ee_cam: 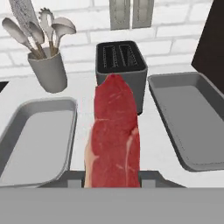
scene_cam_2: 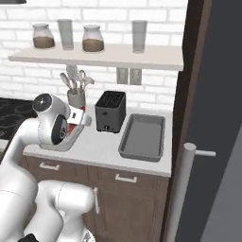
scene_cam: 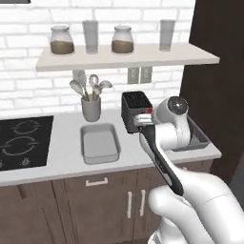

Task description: Place one mushroom and one steak in each tupperware on the nearby counter, to pack two identical lunches.

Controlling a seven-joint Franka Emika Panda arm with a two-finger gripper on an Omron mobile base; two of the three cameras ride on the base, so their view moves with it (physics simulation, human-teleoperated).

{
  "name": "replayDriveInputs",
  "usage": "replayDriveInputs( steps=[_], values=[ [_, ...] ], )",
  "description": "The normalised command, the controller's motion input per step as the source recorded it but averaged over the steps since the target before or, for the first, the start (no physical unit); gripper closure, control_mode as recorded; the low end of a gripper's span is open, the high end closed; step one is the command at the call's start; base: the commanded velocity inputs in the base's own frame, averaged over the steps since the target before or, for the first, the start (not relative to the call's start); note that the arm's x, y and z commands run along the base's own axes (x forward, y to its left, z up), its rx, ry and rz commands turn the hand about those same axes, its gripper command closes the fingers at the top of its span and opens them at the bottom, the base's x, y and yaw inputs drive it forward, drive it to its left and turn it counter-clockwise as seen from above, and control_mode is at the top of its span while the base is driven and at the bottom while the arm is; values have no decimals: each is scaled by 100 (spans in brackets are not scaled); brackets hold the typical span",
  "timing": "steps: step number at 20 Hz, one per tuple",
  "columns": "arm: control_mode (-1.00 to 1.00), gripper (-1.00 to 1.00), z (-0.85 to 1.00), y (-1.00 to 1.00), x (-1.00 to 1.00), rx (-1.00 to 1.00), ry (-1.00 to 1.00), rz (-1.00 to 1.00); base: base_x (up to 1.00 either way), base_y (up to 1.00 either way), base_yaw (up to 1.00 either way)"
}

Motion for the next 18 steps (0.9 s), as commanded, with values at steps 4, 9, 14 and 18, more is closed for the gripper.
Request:
replayDriveInputs(
  steps=[4, 9, 14, 18],
  values=[
    [100, 100, 0, 0, 0, 0, 0, 0, 21, -33, -51],
    [100, 100, 0, 0, 0, 0, 0, 0, 66, 4, -38],
    [100, 100, 0, 0, 0, 0, 0, 0, 82, 15, -25],
    [100, 100, 0, 0, 0, 0, 0, 0, 29, -5, -17]
  ],
)
